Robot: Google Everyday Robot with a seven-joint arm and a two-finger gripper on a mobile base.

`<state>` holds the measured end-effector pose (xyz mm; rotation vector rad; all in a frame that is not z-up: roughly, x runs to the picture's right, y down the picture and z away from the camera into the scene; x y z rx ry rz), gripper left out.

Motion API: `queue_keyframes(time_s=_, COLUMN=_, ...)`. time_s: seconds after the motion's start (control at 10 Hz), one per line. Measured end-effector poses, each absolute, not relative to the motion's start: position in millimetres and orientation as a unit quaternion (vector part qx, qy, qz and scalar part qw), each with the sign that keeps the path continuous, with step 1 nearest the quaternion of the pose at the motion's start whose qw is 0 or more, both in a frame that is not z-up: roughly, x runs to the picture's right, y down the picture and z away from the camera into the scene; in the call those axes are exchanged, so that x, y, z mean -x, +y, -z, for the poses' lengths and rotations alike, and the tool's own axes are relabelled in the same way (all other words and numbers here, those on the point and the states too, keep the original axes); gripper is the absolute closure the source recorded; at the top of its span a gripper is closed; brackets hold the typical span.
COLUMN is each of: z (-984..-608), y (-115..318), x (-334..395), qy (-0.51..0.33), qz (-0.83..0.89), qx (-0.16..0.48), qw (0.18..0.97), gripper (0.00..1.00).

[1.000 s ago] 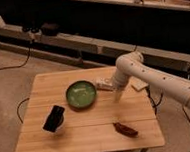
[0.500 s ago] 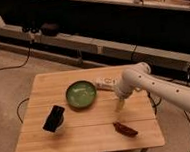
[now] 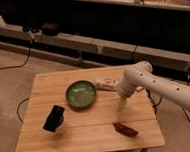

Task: Place the pepper in the ceramic bowl

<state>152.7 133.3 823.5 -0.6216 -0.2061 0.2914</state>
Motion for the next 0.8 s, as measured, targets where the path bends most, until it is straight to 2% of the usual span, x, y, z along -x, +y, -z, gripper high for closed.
queue_keyframes(time_s=0.4, z=-816, y=138, x=-184, qy=-0.089, qz=-0.196, qx=0.328, qw=0.920, gripper=0.20)
queue_keyframes(time_s=0.8, z=-802, y=164, x=-180, qy=-0.111, qz=-0.210, qx=0.331, qw=0.913, gripper=0.20)
